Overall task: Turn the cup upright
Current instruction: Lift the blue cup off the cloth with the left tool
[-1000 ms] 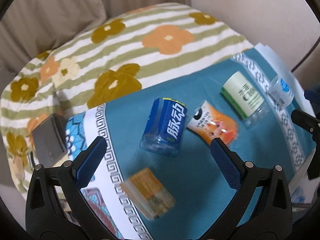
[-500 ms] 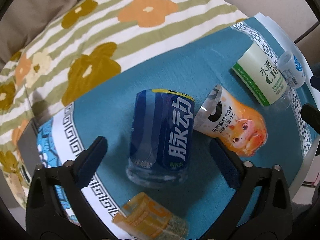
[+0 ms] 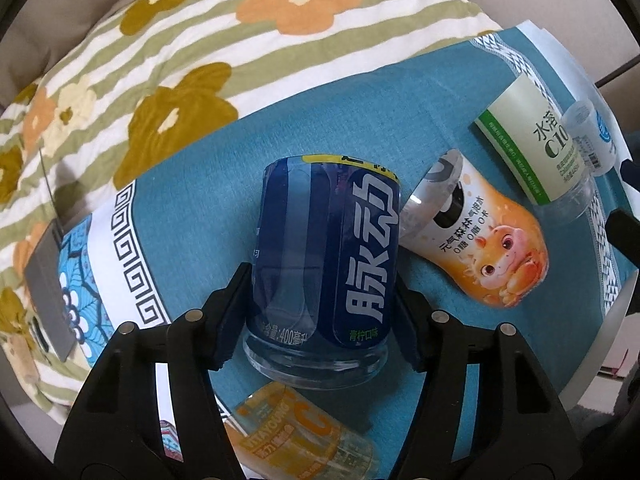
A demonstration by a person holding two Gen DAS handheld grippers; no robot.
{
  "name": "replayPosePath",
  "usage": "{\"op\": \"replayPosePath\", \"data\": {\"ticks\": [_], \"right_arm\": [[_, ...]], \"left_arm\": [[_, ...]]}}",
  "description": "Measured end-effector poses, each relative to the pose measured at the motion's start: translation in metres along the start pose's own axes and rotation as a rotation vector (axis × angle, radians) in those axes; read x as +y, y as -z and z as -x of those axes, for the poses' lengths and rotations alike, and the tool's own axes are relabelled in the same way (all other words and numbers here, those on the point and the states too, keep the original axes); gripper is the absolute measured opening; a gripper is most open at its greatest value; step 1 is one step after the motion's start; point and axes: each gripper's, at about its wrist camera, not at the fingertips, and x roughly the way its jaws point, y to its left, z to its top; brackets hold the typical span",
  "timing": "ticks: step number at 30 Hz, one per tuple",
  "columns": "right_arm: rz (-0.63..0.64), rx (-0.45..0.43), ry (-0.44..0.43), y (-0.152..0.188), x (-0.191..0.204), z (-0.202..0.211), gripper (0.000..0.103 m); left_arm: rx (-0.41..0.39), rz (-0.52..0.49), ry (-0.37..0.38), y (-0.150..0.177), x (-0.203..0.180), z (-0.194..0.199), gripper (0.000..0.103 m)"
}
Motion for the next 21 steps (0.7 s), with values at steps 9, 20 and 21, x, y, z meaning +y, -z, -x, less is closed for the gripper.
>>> {"op": "replayPosePath", "data": {"ticks": [9,20,21], "right_arm": [[0.007,-0.026,-0.038,0.008,-0.006,0.018,0.102],[0.087,-0.097,-0.116,0.023,-0.037,0.074,0.102],[0.097,-0.099,-0.124,0.025,-0.04,0.078,0.102]], "left_arm": [[-0.073,0.039,-0.044,0.009,-0.005,0.041,0.068],[-0.168,0.167,-0.089,0.051,-0.066,0.107,0.068],[-0.172,0.182,-0.088,0.056,-0.074,0.11,0.068]]}}
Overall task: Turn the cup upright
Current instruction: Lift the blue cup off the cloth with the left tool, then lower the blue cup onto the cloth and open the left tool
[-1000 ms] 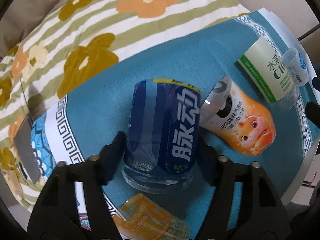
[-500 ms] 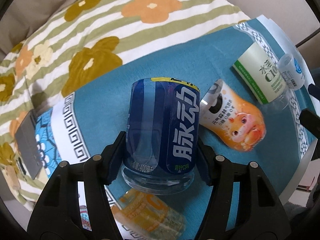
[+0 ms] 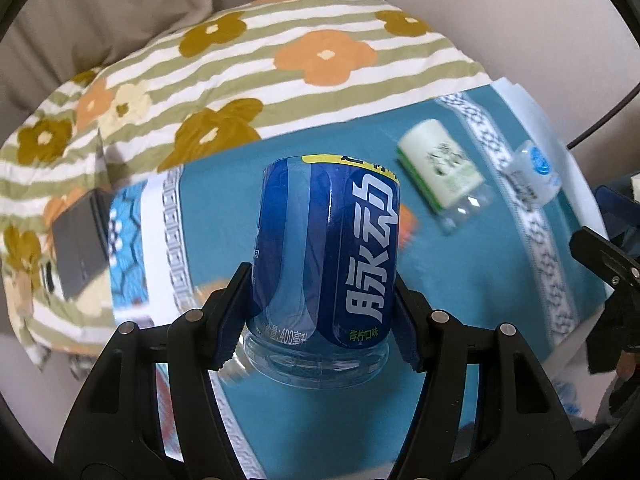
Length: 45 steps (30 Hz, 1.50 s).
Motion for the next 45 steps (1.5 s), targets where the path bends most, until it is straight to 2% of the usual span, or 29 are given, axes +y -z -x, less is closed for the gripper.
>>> {"op": "replayPosePath", "data": {"ticks": [6,13,16,23,36,37,39,40,41,45], "right_arm": [[0.068,0.001,-0.034,0.019,-0.024,0.023,0.102],[0.14,0.016,-0.074,0.042,-0.046,0.025,0.102],[0.145,0.039,-0.083,0.05,-0.052,0.019,0.102],[0.129,0.096,-0.106,0.067,-0.06,0.002,0.102],[0.109,0.126,-0.119,0.077,-0.057,-0.008,0.102],[0.102,0.127,-0.126,0.076,-0.057,-0.008,0.102],[0.091,0.123,-0.132,0.075,-0.059,-0.008,0.102],[0.087,0.121,-0.133,0.075,-0.059,-0.007,0.102],[0.083,0.12,-0.134,0.074,-0.06,-0.007,0.102],[0.079,0.114,-0.131,0.074,-0.061,-0.007,0.102]], "left_arm": [[0.004,0.098,0.017,0.036,-0.044,0.011,0.068],[0.056,0.234,0.059,0.068,-0.079,-0.012,0.068],[0.08,0.292,0.082,0.075,-0.083,-0.026,0.068],[0.137,0.344,0.083,0.094,-0.087,-0.058,0.068],[0.132,0.386,0.088,0.095,-0.085,-0.071,0.069],[0.134,0.386,0.088,0.095,-0.084,-0.071,0.07],[0.134,0.388,0.091,0.094,-0.085,-0.071,0.081],[0.13,0.389,0.091,0.093,-0.085,-0.071,0.092],[0.12,0.39,0.087,0.093,-0.085,-0.07,0.098],[0.107,0.388,0.079,0.09,-0.085,-0.068,0.099]]}}
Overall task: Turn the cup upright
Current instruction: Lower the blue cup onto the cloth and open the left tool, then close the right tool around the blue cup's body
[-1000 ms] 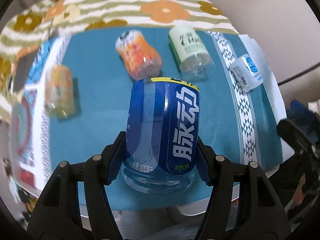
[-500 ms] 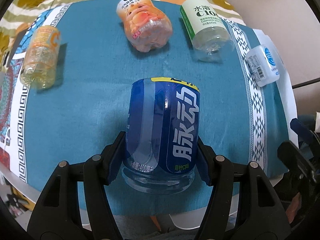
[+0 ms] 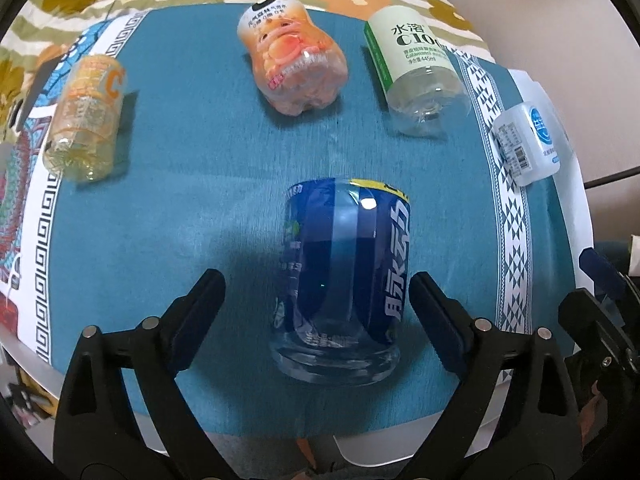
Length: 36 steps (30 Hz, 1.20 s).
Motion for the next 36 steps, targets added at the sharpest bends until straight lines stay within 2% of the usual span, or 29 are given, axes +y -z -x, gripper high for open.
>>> {"op": "replayPosePath", "data": {"ticks": [7,13,19,21,24,28,31,36], "right_arm": [[-0.003,0.003,-0.001,0.001,-0.001,0.0,0.102],[-0.009,-0.01,0.006,-0.003,0.0,0.008,0.102],[-0.02,-0.001,0.003,-0.026,0.01,0.024,0.102],[-0.035,0.03,-0.028,-0.034,0.014,0.024,0.102],[-0.067,0.103,-0.074,-0.045,0.021,0.017,0.102],[-0.057,0.187,-0.071,-0.055,0.04,0.001,0.102],[-0.055,0.26,-0.062,-0.059,0.053,-0.019,0.102],[-0.119,0.387,-0.128,-0.068,0.063,-0.06,0.102]], "left_arm": [[-0.002,-0.011,-0.002,-0.001,-0.002,0.004,0.099],[-0.013,-0.031,-0.016,0.0,-0.001,0.024,0.099],[-0.079,-0.102,-0.142,0.003,0.011,0.065,0.099],[-0.097,-0.116,-0.176,0.003,0.023,0.079,0.099],[-0.104,-0.15,-0.185,0.001,0.042,0.092,0.1],[-0.091,-0.191,-0.206,0.001,0.068,0.091,0.101],[-0.076,-0.192,-0.178,0.002,0.086,0.083,0.101],[-0.036,-0.192,-0.131,-0.002,0.115,0.064,0.101]]}}
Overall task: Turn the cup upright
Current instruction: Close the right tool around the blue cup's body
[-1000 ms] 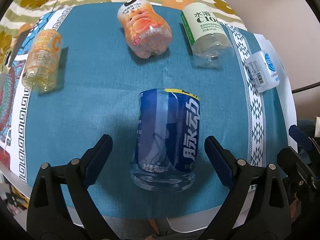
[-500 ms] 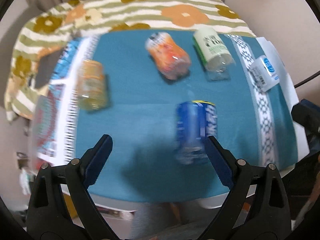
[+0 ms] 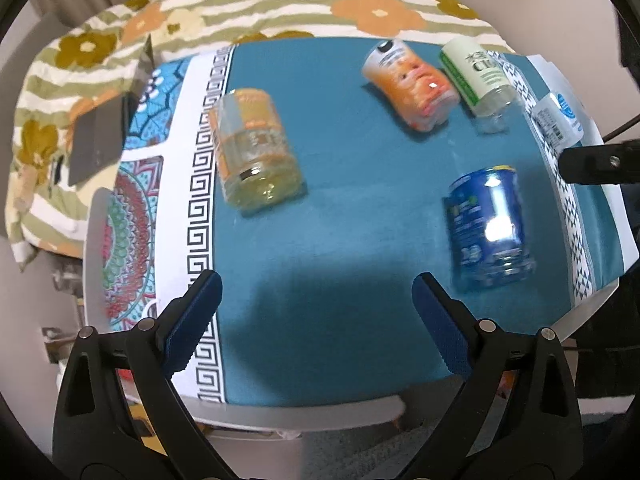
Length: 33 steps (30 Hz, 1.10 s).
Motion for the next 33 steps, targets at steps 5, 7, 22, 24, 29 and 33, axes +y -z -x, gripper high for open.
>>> {"op": "replayPosePath", "data": {"ticks": [5,7,22,24,29,33], "right_arm": [[-0.049,0.11,-0.025,-0.017,0.004,-0.034,0.102],[-0.062,0.147,-0.026,-0.021,0.006,-0.045,0.1],[-0.174,0.281,-0.05,-0.032,-0.005,-0.078,0.066],[-0.176,0.28,-0.062,-0.032,-0.005,-0.078,0.06],[-0.156,0.267,-0.052,-0.032,-0.002,-0.077,0.058],[-0.151,0.236,-0.059,-0.028,0.001,-0.07,0.058]], "left_arm": [[0.049,0.002,0.072,-0.005,0.022,-0.019,0.101],[0.06,0.011,0.096,-0.008,0.03,-0.024,0.101],[0.082,0.022,0.132,-0.017,0.055,-0.044,0.101],[0.083,0.025,0.136,-0.018,0.056,-0.045,0.101],[0.081,0.025,0.134,-0.018,0.056,-0.045,0.101],[0.072,0.03,0.126,-0.017,0.057,-0.037,0.101]]}}
